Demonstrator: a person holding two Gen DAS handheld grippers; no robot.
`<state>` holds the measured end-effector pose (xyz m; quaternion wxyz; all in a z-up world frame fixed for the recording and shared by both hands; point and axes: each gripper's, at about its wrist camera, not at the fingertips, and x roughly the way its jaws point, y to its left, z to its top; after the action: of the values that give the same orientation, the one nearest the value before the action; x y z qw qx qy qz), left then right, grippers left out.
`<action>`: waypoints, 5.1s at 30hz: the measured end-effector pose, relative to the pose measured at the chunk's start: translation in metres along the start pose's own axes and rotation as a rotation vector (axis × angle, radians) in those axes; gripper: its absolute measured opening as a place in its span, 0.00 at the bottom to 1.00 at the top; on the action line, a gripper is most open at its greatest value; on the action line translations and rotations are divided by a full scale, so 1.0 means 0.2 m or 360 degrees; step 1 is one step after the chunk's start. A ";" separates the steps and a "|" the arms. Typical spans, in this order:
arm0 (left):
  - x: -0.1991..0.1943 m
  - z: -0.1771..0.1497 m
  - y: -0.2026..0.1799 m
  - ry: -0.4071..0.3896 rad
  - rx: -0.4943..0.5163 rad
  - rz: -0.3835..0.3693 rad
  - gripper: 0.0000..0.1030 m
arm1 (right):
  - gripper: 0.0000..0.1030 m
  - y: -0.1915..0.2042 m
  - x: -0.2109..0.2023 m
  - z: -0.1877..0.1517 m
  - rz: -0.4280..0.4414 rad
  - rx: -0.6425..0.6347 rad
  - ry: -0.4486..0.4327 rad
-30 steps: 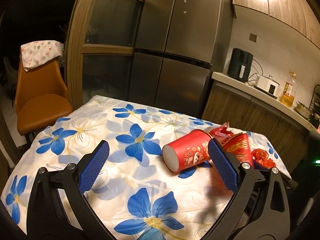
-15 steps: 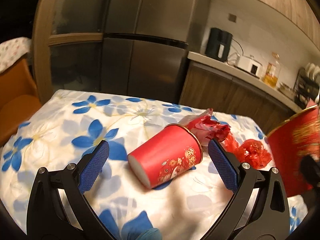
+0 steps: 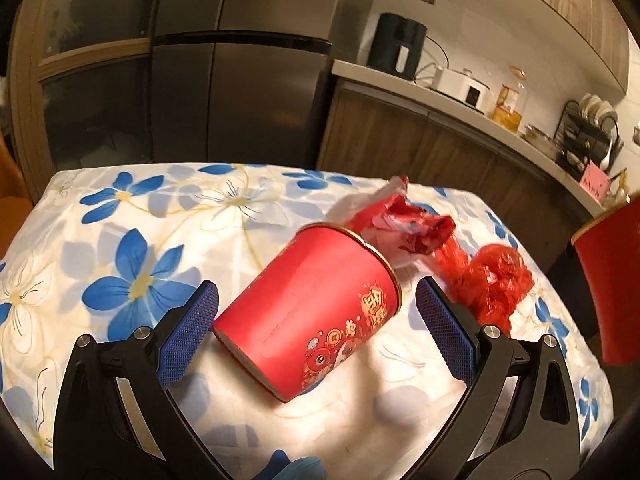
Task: Collect trash
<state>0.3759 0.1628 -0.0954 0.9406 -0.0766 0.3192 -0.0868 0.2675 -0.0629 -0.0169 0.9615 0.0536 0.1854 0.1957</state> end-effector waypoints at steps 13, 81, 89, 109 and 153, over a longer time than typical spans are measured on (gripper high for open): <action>0.00 -0.03 0.00 0.0043 0.0024 0.0008 0.60 | 0.50 0.00 -0.01 -0.01 -0.0008 0.0005 0.0003; -0.50 -0.14 -1.26 -0.0266 0.0281 -0.0234 0.52 | 0.50 -0.58 -0.74 -0.04 -0.0397 0.0136 -0.0162; -0.43 -0.10 -1.51 -0.0271 0.0333 -0.0353 0.52 | 0.50 -0.77 -0.84 -0.02 -0.0545 0.0179 -0.0213; -0.11 -0.01 -2.29 -0.0332 0.0488 -0.0572 0.52 | 0.50 -1.37 -1.05 0.06 -0.0969 0.0311 -0.0347; 0.23 -0.10 -2.44 -0.0160 0.0445 -0.0564 0.73 | 0.75 -1.65 -1.00 0.08 -0.1022 0.0468 -0.0346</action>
<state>0.3443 -0.3233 -0.0414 0.9268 -0.0046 0.2385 -0.2900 0.2205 -0.4462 0.0062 0.9700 0.1507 0.1156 -0.1515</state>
